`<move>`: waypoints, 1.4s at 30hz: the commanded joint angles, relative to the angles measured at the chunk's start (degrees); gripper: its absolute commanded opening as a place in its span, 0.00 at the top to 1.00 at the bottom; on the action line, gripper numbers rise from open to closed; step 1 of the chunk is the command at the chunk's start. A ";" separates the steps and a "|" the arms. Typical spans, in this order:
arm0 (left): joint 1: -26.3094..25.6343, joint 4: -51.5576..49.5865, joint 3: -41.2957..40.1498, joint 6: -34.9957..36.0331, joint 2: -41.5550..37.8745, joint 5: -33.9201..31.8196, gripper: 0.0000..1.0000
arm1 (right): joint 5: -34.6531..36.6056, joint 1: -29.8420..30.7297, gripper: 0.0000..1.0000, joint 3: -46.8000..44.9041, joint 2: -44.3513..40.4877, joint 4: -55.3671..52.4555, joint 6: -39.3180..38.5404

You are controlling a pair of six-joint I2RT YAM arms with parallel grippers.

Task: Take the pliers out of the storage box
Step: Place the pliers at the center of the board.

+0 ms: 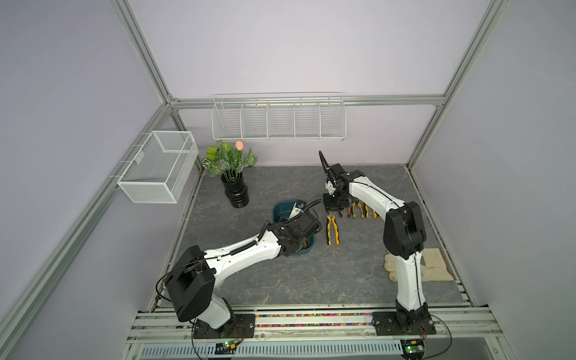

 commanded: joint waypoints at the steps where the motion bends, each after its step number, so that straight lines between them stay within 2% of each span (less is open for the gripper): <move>1: 0.04 0.45 -0.87 -1.39 -0.02 0.42 0.42 | 4.10 -0.33 0.92 8.78 5.32 -5.29 -1.60; 6: 0.11 0.53 -1.65 -1.49 -0.72 0.85 0.42 | 5.45 -1.60 0.92 23.90 16.34 -10.56 -1.48; 14: 0.09 0.36 -2.19 -2.05 -0.64 1.91 0.42 | 1.92 -4.56 0.92 51.08 32.48 -19.43 -0.32; 19: 0.08 0.45 -2.12 -2.11 -0.28 2.12 0.42 | 0.22 -6.28 0.92 51.59 33.66 -17.76 0.85; 42: 0.08 -0.23 -0.40 -1.99 1.31 2.71 0.43 | -1.66 -7.43 0.88 51.59 34.09 -8.79 3.56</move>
